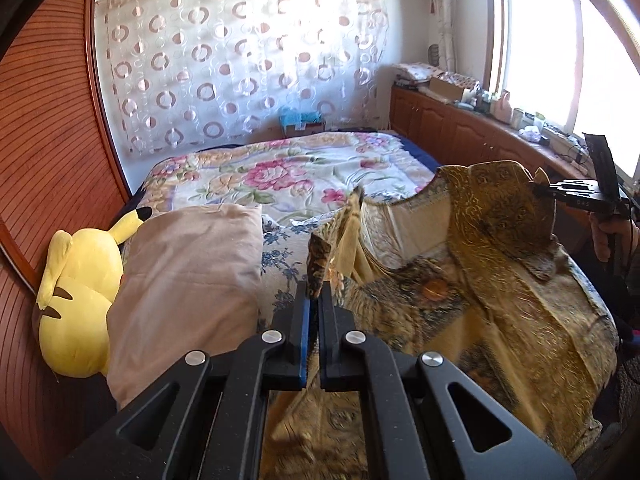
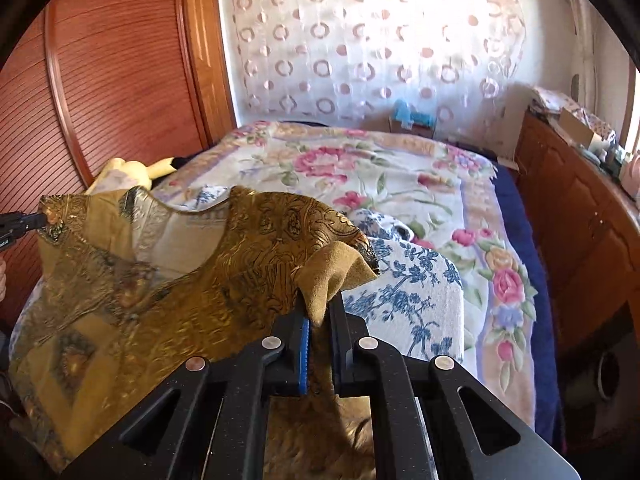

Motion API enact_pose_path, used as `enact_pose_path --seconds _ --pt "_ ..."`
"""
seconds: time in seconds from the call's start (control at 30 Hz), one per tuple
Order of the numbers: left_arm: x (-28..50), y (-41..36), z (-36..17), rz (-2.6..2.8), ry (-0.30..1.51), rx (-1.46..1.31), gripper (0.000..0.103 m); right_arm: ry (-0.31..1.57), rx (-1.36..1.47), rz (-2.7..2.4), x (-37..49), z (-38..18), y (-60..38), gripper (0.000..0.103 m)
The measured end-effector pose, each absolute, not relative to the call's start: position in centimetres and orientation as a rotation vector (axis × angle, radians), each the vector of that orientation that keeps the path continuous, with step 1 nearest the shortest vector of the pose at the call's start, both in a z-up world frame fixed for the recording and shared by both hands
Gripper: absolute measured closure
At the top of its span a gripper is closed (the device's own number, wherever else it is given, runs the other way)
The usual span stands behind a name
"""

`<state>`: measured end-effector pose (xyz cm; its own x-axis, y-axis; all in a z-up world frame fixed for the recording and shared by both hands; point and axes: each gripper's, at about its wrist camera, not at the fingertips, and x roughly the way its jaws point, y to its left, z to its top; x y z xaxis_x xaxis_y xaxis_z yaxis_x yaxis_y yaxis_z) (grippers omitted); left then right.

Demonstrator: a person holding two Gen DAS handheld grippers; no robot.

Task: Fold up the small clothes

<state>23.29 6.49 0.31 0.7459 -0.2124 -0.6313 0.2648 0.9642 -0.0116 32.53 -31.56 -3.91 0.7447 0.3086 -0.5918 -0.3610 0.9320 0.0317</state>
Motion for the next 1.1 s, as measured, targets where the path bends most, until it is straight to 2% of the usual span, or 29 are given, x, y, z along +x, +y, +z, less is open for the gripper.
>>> enact_pose_path --seconds 0.23,0.73,1.1 --pt "18.1 7.4 0.8 -0.268 0.641 0.053 0.099 0.602 -0.08 0.372 27.0 -4.1 -32.4 0.095" --pt "7.1 8.8 -3.2 -0.251 0.645 -0.061 0.1 0.6 -0.055 0.383 13.8 -5.9 -32.9 0.096" --pt "2.5 10.6 -4.1 -0.208 0.632 -0.088 0.1 0.648 -0.051 0.385 8.9 -6.7 -34.6 0.096"
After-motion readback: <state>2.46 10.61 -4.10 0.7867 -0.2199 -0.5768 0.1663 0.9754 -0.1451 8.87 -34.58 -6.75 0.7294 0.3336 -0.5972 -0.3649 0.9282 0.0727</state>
